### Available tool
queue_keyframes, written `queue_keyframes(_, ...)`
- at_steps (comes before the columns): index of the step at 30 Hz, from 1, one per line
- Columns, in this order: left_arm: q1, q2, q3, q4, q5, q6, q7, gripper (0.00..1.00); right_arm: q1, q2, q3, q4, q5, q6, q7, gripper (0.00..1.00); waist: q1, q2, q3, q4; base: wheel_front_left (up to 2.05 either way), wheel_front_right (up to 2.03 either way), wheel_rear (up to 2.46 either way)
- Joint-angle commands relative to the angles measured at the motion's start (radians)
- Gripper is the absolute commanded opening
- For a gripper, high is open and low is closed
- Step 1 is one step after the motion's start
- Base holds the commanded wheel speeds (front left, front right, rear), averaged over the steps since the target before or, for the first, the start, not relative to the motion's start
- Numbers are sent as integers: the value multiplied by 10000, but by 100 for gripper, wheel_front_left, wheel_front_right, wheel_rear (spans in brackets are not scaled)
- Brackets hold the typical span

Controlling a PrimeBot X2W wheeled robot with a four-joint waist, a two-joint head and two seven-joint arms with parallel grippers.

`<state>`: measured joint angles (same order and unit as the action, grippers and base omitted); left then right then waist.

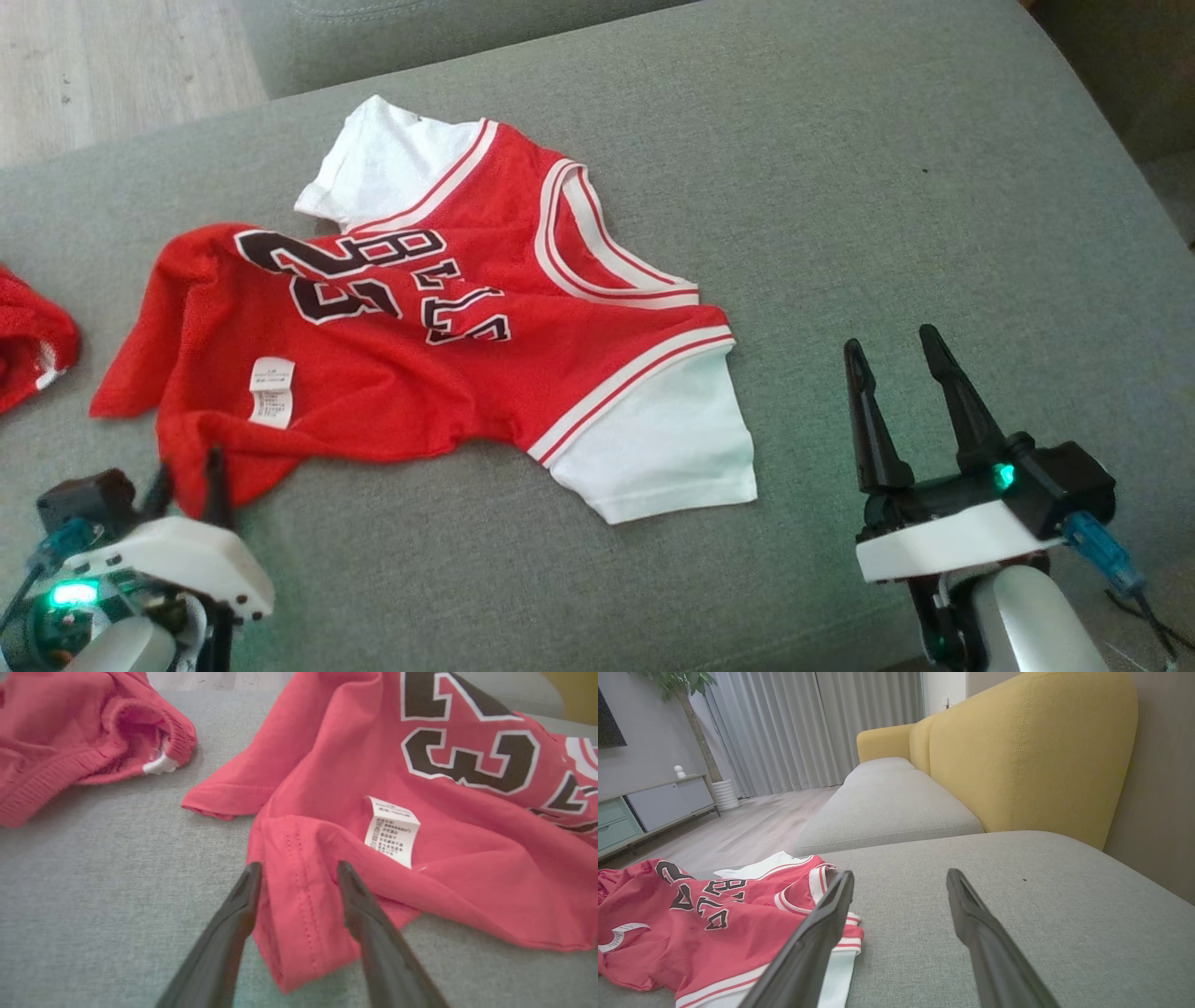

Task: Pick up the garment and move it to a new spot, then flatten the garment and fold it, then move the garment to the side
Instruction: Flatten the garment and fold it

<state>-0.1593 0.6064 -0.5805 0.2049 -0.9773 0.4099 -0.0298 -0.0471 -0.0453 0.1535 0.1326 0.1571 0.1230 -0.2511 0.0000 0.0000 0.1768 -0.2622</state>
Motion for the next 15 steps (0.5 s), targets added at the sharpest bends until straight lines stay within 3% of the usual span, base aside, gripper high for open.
queue_keyframes(1, -535, 364, 389, -179, -34, -51, -8, 31, -85, -49, 195, -317, 18, 77, -107, 100, 0, 0, -6, 17, 0, 0, 0)
queue_keyframes(2, -536, 364, 343, -192, -29, -106, 21, 1, -83, -49, 193, -317, 18, 77, -107, 100, 0, 0, -9, 28, 0, 0, 0)
queue_keyframes(9, -496, 382, 178, -286, 25, -276, 42, 0, -71, -49, 202, -301, 9, 77, -107, 100, 0, 0, -39, 97, 0, 0, 0)
queue_keyframes(15, -166, 460, 66, -964, 213, -98, -162, 0, -45, -49, 190, -289, -4, 77, -107, 100, 0, 0, -91, 123, 0, 0, 0)
